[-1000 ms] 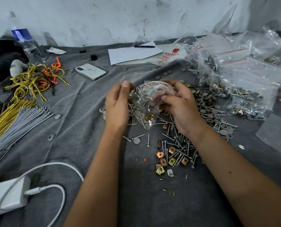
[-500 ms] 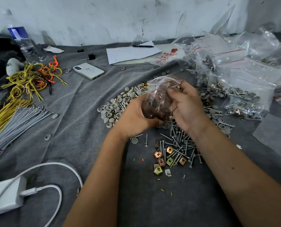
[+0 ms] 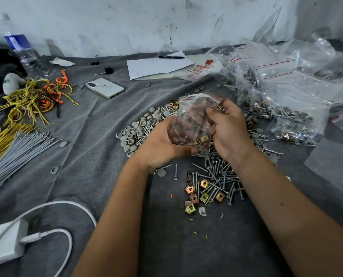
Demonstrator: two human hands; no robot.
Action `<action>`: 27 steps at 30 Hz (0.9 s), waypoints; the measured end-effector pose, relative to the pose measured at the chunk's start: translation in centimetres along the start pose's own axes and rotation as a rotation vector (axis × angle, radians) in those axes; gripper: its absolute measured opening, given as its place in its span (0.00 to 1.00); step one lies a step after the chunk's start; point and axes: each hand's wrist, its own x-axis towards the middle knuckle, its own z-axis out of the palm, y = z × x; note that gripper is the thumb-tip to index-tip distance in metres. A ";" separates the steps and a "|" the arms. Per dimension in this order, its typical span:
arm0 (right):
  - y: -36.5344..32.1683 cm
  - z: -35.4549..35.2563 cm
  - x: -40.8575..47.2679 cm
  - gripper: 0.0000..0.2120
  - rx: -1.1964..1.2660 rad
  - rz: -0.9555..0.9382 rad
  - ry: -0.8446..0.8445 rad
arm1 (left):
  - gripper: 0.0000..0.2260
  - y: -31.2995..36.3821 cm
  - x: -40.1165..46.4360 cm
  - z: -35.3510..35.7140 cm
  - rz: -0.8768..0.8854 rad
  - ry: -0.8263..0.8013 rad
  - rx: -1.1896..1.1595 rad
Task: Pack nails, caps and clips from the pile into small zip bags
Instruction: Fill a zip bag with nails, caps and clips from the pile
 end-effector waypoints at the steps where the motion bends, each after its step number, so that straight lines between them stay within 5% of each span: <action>1: 0.0 0.0 0.0 0.12 0.009 -0.002 0.004 | 0.26 0.1 0.0 0.0 -0.008 -0.011 0.003; 12: -0.1 -0.2 0.1 0.10 0.025 -0.019 -0.025 | 0.27 0.3 -0.2 0.0 -0.011 -0.045 0.017; 18: -0.1 -0.2 0.1 0.02 -0.110 -0.050 -0.044 | 0.14 0.0 -0.6 -0.1 -0.107 -0.086 -0.038; 22: -0.1 -0.3 -0.1 0.11 -0.185 -0.060 -0.065 | 0.19 0.2 -0.5 0.1 -0.187 -0.114 -0.154; 27: 0.2 -0.6 -0.1 0.19 -0.418 0.000 -0.148 | 0.17 -0.2 0.1 -0.4 -0.070 0.126 -0.053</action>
